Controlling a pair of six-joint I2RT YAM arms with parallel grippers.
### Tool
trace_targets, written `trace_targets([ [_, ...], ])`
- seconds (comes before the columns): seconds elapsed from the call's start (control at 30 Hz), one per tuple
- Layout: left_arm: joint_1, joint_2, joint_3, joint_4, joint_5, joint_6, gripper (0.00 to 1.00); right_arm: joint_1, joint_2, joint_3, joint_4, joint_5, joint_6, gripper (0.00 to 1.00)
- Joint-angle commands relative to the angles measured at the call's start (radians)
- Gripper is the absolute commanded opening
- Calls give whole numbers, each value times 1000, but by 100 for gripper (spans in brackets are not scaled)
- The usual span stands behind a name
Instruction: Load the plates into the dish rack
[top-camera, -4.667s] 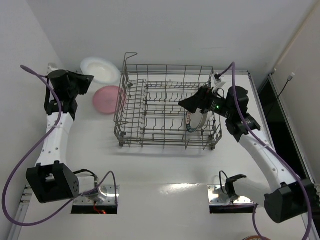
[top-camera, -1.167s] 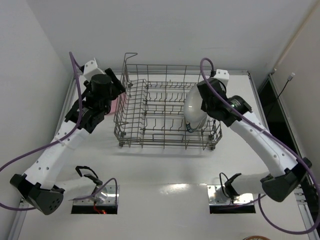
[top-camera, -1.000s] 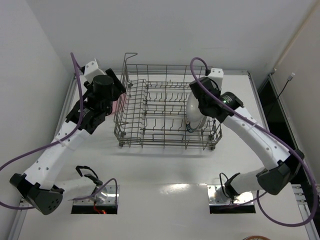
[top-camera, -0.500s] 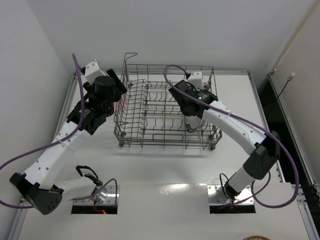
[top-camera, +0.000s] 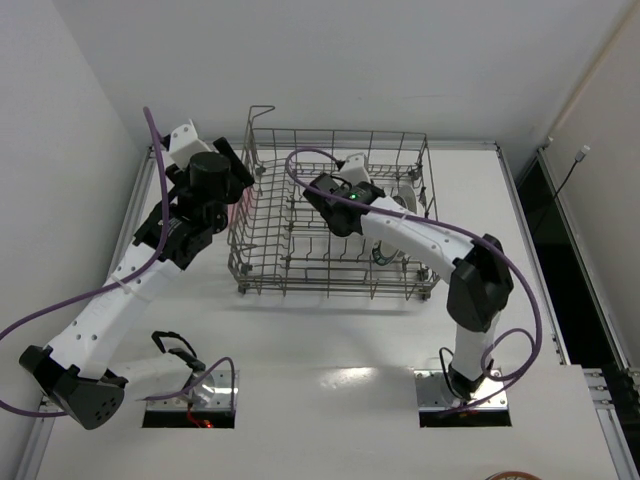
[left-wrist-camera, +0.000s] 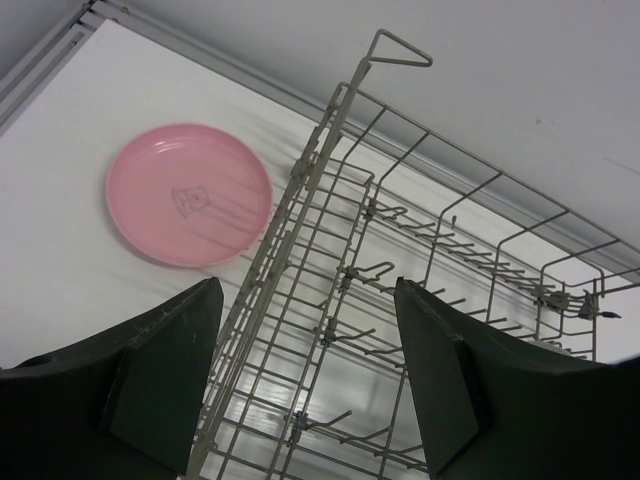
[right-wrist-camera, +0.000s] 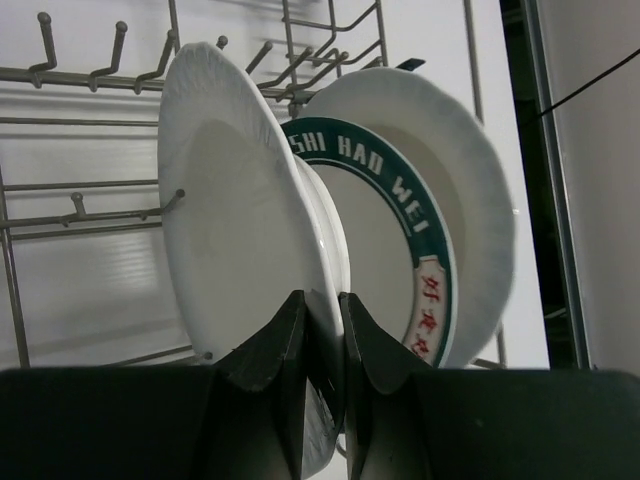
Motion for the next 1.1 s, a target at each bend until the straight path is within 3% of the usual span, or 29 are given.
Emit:
trace_targets([
  [0.0,-9,-8,-10,14,-24,-4,67,8,30,54,22,39,32,4],
  [0.07,-9,-8,-10,14,-24,-4,67,9,45,54,22,29,42,8],
  [0.17,-9,-8,-10,14,-24,-4,67,9,54,54,22,20,42,35],
  [0.23,-9,-8,-10,14,-35,-4,69,9,54,44,31,7,42,47],
  [0.37,-9,-8,-10,24,-74,-13,74,9,-22,25,52,-46,33,61],
  [0.53,-9,-8,52,-10,-182,-25,80,19,-201,-9,138,-159,-33,70],
  [0.7,7,-32,80,53,-234,-5,87,19,-468,-205,393,-366,-125,75],
  [0.8,145,-45,80,83,-110,-68,90,9,-583,-287,467,-425,-152,76],
  [0.97,451,98,108,1,265,-213,91,9,-610,-296,445,-434,-190,78],
  [1.07,604,173,31,52,477,-330,91,9,-628,-316,445,-443,-221,78],
])
